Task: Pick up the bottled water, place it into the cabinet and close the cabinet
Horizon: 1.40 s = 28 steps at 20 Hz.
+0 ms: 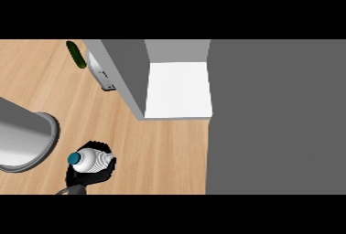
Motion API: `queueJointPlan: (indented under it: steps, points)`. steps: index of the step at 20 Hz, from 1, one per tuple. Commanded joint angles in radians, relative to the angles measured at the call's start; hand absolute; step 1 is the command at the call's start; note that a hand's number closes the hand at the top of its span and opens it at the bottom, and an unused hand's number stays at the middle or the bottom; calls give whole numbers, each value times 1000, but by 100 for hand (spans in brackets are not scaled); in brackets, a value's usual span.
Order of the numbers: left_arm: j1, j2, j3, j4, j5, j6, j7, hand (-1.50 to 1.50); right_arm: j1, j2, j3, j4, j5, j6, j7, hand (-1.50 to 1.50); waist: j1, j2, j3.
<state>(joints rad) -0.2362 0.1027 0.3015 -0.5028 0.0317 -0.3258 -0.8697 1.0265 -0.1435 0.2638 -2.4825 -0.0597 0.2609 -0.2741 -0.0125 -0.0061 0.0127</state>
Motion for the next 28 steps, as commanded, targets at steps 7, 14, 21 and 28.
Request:
queueJointPlan:
  steps: [7, 14, 21, 28]
  points:
    - [-49, -100, -117, -66, 167, 43, 22, 150, 45, 13, 44, -79, -11, -7, 22, -150, 0, -2, -12]
    - [-40, -102, -379, -179, 392, 173, 102, 150, 12, 14, 75, -95, 6, -19, 75, -150, 4, 2, -13]
    - [-64, -103, -585, -476, 462, 445, 289, 150, -3, 19, 26, -58, -40, -19, 60, -150, 9, 0, -12]
    - [-231, -103, -671, -499, 444, 678, 375, 150, 2, 17, -25, -62, -82, -4, 41, -150, -9, 4, -13]
